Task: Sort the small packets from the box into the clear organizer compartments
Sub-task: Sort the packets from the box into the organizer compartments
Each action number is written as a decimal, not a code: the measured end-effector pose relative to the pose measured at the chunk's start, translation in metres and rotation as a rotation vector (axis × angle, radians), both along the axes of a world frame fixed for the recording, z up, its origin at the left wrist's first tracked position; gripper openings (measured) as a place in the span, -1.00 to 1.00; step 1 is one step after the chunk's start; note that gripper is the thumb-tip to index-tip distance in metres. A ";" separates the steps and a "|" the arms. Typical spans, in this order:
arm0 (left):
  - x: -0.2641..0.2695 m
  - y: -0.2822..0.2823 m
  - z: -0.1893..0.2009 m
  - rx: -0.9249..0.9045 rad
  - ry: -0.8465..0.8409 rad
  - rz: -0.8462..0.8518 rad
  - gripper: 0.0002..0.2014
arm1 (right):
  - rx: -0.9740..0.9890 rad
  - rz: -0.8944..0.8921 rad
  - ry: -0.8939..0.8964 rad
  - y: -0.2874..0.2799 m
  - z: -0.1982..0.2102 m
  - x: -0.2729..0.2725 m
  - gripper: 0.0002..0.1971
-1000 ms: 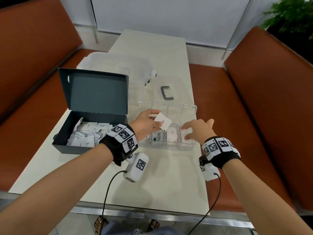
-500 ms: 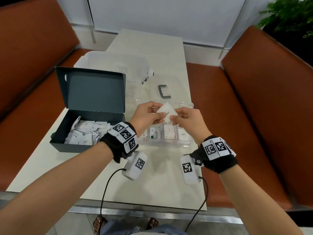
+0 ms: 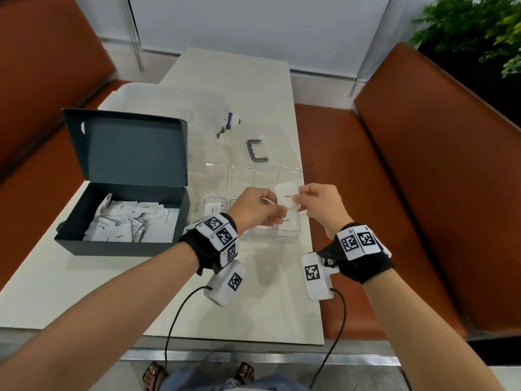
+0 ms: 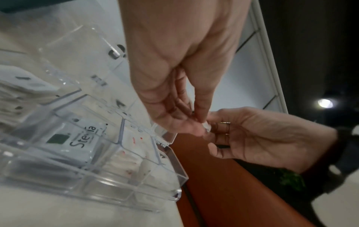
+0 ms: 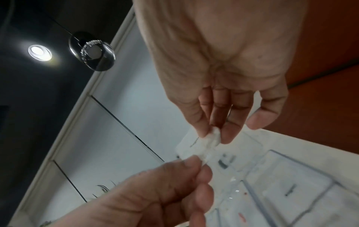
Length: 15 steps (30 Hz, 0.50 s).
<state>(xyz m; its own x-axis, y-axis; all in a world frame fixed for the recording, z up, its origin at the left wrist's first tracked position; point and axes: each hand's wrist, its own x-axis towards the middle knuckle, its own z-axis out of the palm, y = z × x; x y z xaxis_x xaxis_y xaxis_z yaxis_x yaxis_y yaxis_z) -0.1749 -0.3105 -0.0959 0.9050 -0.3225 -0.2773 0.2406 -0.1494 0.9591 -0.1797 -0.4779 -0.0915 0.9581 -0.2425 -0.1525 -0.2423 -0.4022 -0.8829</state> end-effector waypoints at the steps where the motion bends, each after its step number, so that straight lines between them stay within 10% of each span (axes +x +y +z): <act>1: 0.001 -0.002 -0.003 0.072 -0.035 -0.005 -0.82 | -0.037 -0.034 0.016 -0.004 -0.006 0.002 -0.85; 15: -0.004 0.001 -0.035 0.499 -0.340 -0.084 -0.87 | -0.402 0.078 0.156 0.004 -0.035 0.000 -0.71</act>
<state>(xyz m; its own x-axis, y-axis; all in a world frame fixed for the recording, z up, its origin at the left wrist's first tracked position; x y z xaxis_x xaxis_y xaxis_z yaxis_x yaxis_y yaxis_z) -0.1786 -0.3097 -0.1311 0.9465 -0.3020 -0.1137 -0.0985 -0.6060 0.7893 -0.1797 -0.4742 -0.1270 0.9488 -0.2402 -0.2050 -0.3158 -0.7288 -0.6076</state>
